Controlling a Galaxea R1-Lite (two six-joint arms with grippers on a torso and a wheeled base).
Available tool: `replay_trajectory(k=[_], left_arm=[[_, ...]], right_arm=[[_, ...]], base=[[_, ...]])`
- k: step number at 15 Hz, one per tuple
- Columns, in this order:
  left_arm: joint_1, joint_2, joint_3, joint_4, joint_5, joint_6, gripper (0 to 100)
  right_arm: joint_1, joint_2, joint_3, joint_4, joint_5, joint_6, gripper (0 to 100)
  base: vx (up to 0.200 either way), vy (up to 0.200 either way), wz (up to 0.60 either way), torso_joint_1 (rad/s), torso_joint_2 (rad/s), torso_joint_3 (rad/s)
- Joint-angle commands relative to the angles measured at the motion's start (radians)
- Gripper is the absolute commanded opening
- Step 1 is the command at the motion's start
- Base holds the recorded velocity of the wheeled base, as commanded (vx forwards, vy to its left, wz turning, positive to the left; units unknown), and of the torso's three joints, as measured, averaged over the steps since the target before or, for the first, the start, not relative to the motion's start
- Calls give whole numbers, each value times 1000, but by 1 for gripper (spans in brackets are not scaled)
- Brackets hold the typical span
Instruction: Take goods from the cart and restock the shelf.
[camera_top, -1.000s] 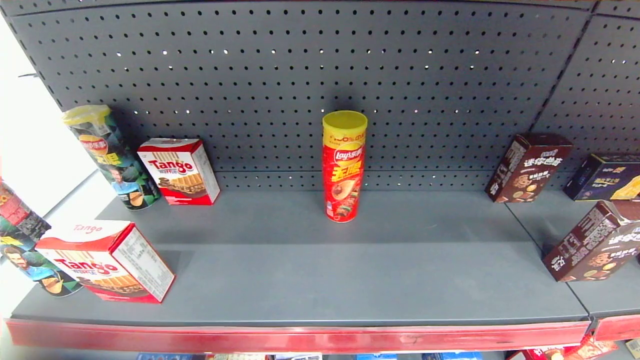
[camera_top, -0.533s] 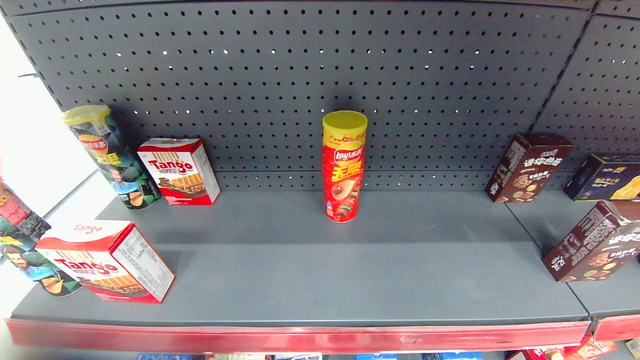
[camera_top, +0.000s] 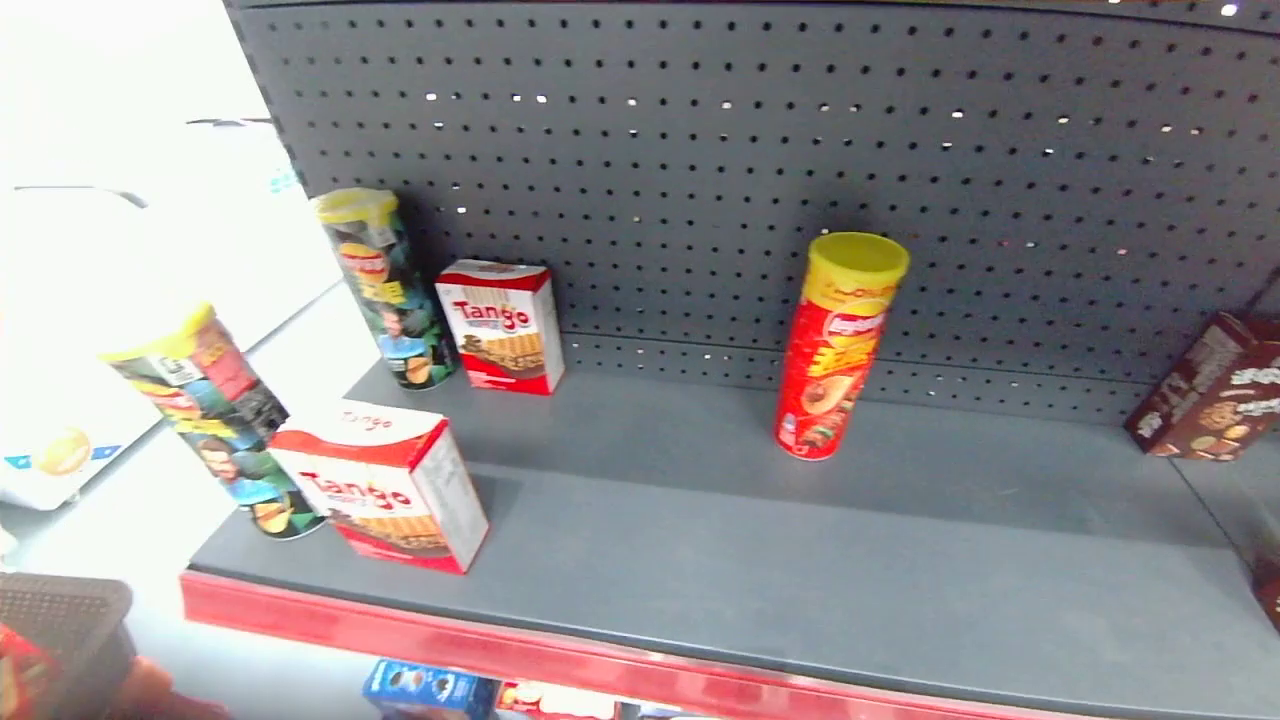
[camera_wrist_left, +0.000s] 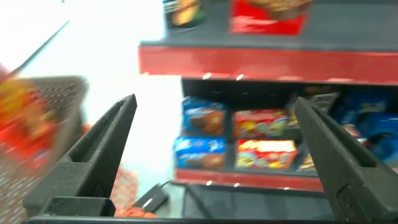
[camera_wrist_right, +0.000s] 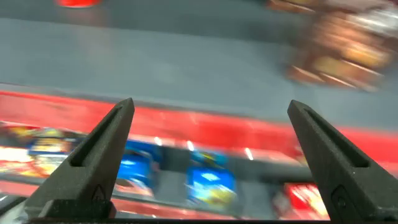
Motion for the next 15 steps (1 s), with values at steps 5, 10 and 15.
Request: replay_trajectory(k=[5, 10, 15], left_arm=[[0, 1, 0, 0, 0, 0, 100], [0, 1, 0, 0, 0, 0, 100], [0, 1, 0, 0, 0, -2, 100]], right_arm=[[0, 0, 0, 0, 0, 0, 100], [0, 0, 0, 0, -1, 2, 100], [0, 0, 0, 0, -1, 2, 100]], base=[[0, 0, 600, 2, 3, 5], [0, 0, 0, 0, 0, 0], [0, 0, 0, 0, 0, 0]])
